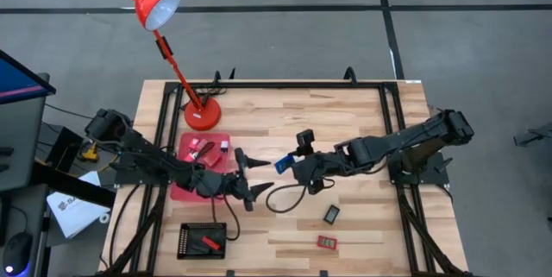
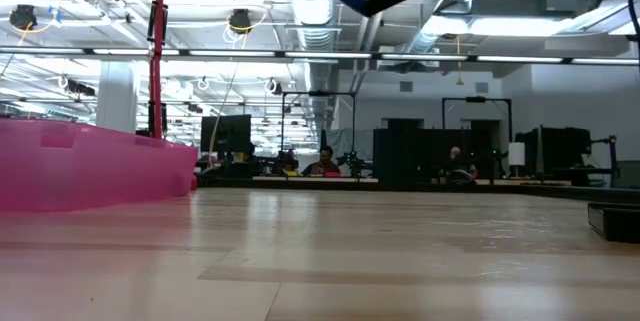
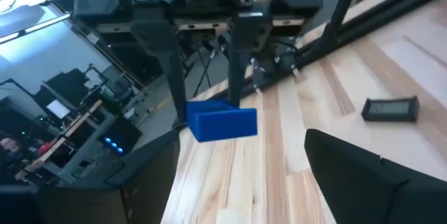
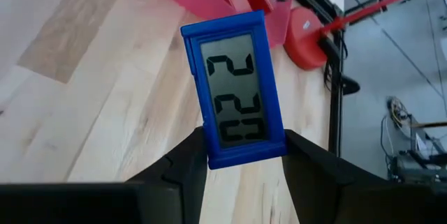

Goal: Pick & Place Office items
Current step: Put the blue digital timer into the black bin

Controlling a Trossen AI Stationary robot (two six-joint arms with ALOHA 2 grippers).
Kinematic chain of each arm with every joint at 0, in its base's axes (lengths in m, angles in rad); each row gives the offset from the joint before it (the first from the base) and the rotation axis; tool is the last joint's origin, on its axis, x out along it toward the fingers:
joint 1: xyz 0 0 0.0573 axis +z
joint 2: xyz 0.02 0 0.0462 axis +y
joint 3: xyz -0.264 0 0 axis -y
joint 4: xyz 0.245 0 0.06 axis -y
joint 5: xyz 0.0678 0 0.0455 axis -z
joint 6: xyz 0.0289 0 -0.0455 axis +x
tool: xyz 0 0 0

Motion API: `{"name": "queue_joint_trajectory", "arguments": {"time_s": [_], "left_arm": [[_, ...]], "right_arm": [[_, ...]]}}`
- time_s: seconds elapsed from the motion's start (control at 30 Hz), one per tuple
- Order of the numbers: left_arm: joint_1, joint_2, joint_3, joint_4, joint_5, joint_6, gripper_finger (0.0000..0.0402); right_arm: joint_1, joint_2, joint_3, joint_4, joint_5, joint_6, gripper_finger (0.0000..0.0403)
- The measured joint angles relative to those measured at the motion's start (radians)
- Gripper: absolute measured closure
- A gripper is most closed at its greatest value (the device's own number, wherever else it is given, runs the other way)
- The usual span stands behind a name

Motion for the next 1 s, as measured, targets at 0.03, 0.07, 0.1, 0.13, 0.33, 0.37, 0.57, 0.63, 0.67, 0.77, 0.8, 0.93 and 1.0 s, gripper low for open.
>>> {"name": "queue_joint_trajectory", "arguments": {"time_s": [0.03, 0.07, 0.1, 0.13, 0.33, 0.37, 0.57, 0.63, 0.67, 0.77, 0.8, 0.93, 1.0], "left_arm": [[-0.004, 0.000, 0.004, 0.001, 0.000, 0.000, 0.0092], [-0.005, 0.000, 0.006, 0.003, 0.000, -0.002, 0.0087], [-0.005, 0.000, 0.006, 0.002, 0.000, -0.004, 0.0081], [-0.005, 0.000, 0.005, 0.003, -0.005, -0.007, 0.0075], [-0.004, -0.001, 0.005, 0.019, -0.015, -0.019, 0.0049], [-0.004, -0.001, 0.005, 0.021, -0.022, -0.019, 0.0047], [-0.002, -0.001, 0.005, 0.036, -0.042, -0.019, 0.0049], [-0.002, -0.001, 0.005, 0.046, -0.044, -0.019, 0.0052], [-0.002, -0.001, 0.005, 0.055, -0.044, -0.019, 0.0053], [-0.002, -0.001, 0.005, 0.069, -0.044, -0.019, 0.0056], [-0.001, -0.001, 0.005, 0.070, -0.044, -0.019, 0.0057], [0.004, -0.001, 0.005, 0.092, -0.044, -0.022, 0.0061], [0.004, -0.001, 0.005, 0.098, -0.044, -0.022, 0.0062]], "right_arm": [[-0.001, 0.001, 0.000, 0.006, 0.000, -0.004, 0.0248], [-0.003, 0.002, 0.000, 0.012, -0.001, -0.010, 0.0248], [-0.005, 0.004, 0.000, 0.019, -0.002, -0.015, 0.0249], [-0.007, 0.004, 0.000, 0.028, -0.004, -0.021, 0.0249], [-0.007, 0.004, 0.000, 0.095, -0.029, -0.050, 0.0249], [-0.007, 0.004, 0.000, 0.108, -0.041, -0.053, 0.0249], [-0.023, 0.004, 0.000, 0.151, -0.121, -0.052, 0.0249], [-0.023, 0.004, 0.000, 0.161, -0.129, -0.052, 0.0249], [-0.023, 0.004, 0.000, 0.166, -0.129, -0.052, 0.0249], [-0.022, 0.005, 0.000, 0.176, -0.133, -0.057, 0.0249], [-0.021, 0.006, 0.000, 0.184, -0.136, -0.057, 0.0249], [-0.022, 0.008, 0.000, 0.196, -0.157, -0.057, 0.0249], [-0.022, 0.008, 0.000, 0.205, -0.158, -0.061, 0.0249]]}}
